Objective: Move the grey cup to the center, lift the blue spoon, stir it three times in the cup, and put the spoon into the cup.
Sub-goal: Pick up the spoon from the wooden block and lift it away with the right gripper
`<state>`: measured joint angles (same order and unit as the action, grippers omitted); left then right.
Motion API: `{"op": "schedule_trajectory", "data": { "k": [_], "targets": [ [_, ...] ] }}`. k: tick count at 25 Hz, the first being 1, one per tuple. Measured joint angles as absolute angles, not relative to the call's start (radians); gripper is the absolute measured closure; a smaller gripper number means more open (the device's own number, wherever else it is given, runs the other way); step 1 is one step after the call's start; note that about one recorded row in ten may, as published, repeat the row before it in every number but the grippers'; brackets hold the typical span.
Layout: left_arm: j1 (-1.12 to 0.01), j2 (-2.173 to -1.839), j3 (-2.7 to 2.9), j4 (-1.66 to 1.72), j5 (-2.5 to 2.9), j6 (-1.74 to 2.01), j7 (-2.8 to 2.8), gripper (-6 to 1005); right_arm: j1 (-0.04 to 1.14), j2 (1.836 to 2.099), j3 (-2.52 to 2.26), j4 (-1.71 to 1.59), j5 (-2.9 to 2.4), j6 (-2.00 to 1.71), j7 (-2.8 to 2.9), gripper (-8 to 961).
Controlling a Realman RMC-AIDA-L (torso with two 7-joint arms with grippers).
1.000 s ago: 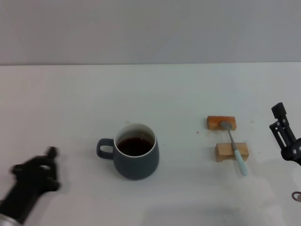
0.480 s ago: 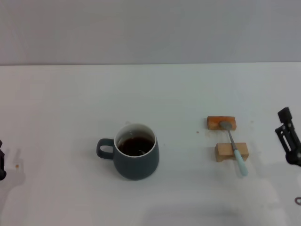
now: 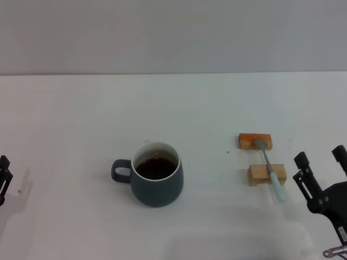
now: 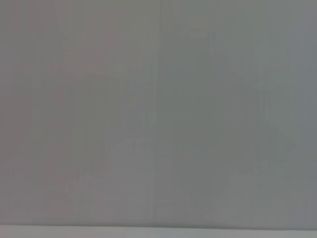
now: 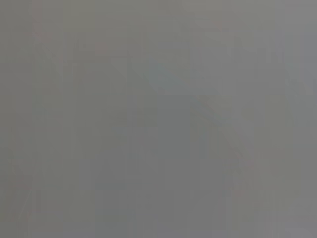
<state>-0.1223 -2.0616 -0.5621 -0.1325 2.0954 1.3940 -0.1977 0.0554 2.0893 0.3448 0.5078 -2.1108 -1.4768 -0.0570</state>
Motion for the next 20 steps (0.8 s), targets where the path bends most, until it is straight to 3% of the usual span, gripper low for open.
{"op": "schedule_trajectory", "data": {
  "k": [8,13,20],
  "targets": [
    [-0.123,-2.062,-0.572,-0.128,2.095,1.381,-0.2,215,0.055,2.089,0.314,0.502,-2.099,-1.411,-0.023,181],
    [-0.121,-2.062,-0.574,-0.127,2.095,1.379,-0.202,139,0.052,2.089,0.282,0.501,-2.072,-1.377,-0.017,181],
    [-0.125,-2.062,-0.577,-0.119,2.095,1.369,-0.206,139,0.051,2.086,0.265,0.493,-2.032,-1.336,-0.017,181]
  ]
}}
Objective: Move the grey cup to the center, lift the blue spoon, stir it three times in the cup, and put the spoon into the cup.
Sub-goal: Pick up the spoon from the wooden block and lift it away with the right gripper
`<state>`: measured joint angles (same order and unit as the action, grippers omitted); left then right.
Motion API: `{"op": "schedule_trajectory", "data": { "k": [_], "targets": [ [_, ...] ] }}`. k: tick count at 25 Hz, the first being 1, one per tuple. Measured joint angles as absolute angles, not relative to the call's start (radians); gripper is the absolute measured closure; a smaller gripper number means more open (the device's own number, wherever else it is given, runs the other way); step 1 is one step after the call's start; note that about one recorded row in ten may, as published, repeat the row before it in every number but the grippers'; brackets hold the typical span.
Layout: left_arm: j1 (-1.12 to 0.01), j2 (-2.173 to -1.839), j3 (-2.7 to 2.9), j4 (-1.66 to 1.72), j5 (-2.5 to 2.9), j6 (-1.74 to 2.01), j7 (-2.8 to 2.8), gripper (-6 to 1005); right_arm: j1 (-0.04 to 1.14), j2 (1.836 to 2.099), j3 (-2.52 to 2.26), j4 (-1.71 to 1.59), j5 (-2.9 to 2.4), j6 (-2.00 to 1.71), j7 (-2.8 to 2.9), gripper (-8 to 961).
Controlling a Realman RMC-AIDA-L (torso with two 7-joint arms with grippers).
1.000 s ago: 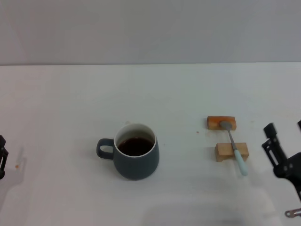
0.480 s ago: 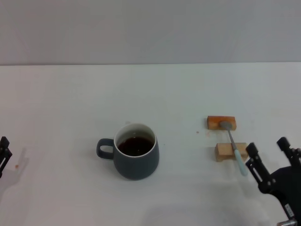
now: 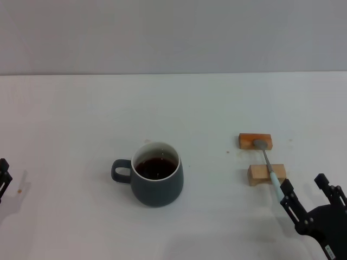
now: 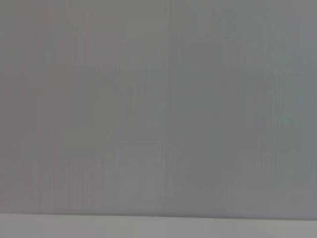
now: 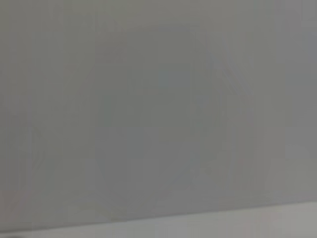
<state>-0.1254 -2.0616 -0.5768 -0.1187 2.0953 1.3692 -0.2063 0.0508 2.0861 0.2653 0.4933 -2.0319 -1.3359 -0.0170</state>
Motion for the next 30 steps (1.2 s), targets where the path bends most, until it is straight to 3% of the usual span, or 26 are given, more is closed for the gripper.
{"op": "schedule_trajectory", "data": {
  "k": [30],
  "targets": [
    [-0.146,-2.062,-0.591,-0.118,2.095,1.353,-0.207,139,0.104,2.089,0.264,0.486,-2.028,-1.207,-0.017,182]
  ]
}}
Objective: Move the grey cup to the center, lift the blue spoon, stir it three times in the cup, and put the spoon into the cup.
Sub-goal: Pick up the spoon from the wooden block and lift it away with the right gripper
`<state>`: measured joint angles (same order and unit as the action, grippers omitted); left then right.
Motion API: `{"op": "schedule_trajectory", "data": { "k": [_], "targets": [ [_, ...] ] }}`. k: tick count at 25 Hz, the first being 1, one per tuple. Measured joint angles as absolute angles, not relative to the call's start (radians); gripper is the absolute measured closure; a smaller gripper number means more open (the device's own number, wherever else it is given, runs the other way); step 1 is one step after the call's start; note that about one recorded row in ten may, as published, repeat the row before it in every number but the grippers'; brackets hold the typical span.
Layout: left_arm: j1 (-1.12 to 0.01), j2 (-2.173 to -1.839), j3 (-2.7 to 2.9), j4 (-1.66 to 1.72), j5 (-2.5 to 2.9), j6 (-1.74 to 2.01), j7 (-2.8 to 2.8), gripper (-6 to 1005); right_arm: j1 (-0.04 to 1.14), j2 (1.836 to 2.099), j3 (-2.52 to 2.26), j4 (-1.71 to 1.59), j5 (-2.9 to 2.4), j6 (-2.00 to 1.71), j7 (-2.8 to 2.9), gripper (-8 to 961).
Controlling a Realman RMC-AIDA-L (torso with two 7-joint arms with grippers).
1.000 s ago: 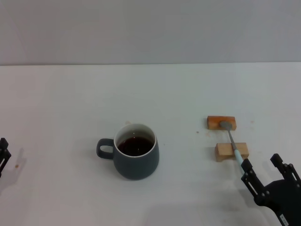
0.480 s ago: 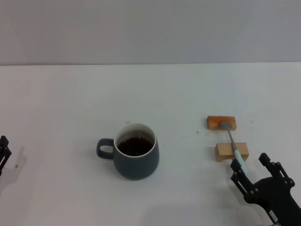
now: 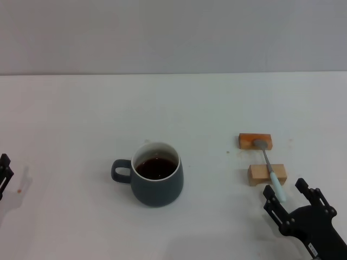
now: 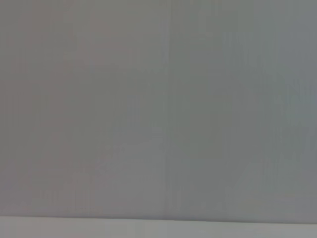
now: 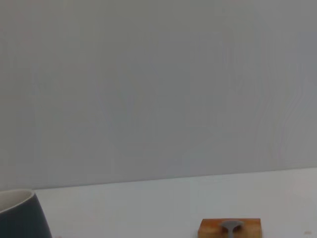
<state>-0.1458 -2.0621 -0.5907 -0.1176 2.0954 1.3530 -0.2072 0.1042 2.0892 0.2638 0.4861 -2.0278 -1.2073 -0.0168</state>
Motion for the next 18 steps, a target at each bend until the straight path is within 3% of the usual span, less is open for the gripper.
{"op": "schedule_trajectory", "data": {
  "k": [18],
  "targets": [
    [-0.147,-2.062,-0.59,-0.107,2.095,1.351,-0.207,140,0.109,2.089,0.259,0.491,-2.028,-1.195,-0.017,183]
  ]
}}
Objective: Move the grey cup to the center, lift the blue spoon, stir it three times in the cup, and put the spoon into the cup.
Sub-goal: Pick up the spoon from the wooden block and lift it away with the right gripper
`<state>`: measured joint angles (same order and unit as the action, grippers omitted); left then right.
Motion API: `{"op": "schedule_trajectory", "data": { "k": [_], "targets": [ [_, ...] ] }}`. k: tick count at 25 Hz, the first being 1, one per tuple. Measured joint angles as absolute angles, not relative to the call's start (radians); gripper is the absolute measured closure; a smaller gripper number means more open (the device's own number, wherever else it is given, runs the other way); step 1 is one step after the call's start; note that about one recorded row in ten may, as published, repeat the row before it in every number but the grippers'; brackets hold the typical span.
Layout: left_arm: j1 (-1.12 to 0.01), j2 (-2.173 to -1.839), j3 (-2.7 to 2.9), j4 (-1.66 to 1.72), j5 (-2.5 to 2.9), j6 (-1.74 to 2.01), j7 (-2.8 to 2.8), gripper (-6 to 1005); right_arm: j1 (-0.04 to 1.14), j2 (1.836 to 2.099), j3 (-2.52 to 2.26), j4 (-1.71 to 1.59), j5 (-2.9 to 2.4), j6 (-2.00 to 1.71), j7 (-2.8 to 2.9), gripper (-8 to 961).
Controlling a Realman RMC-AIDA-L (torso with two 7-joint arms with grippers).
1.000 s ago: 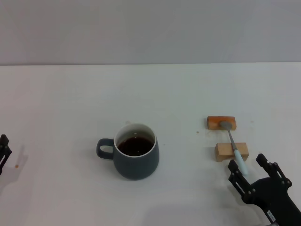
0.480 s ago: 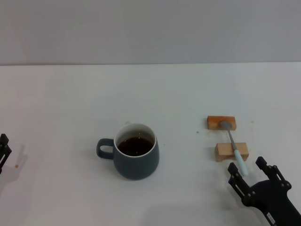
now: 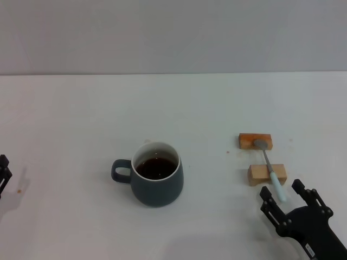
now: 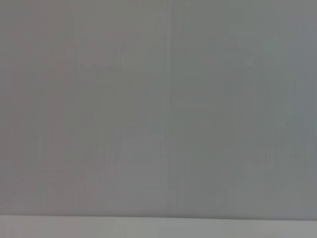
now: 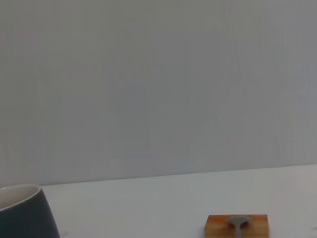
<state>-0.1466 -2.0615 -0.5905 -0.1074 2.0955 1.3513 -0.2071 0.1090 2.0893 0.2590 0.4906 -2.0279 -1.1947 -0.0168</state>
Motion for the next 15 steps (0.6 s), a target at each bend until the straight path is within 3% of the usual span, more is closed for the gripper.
{"op": "schedule_trajectory", "data": {
  "k": [10,15],
  "targets": [
    [-0.15,-2.062,-0.592,-0.106,2.095,1.351,-0.207,140,0.106,2.089,0.257,0.493,-2.007,-1.193,-0.017,183],
    [-0.15,-2.062,-0.6,-0.105,2.095,1.35,-0.207,140,0.109,2.089,0.25,0.493,-1.988,-1.193,-0.017,229]
  ]
}}
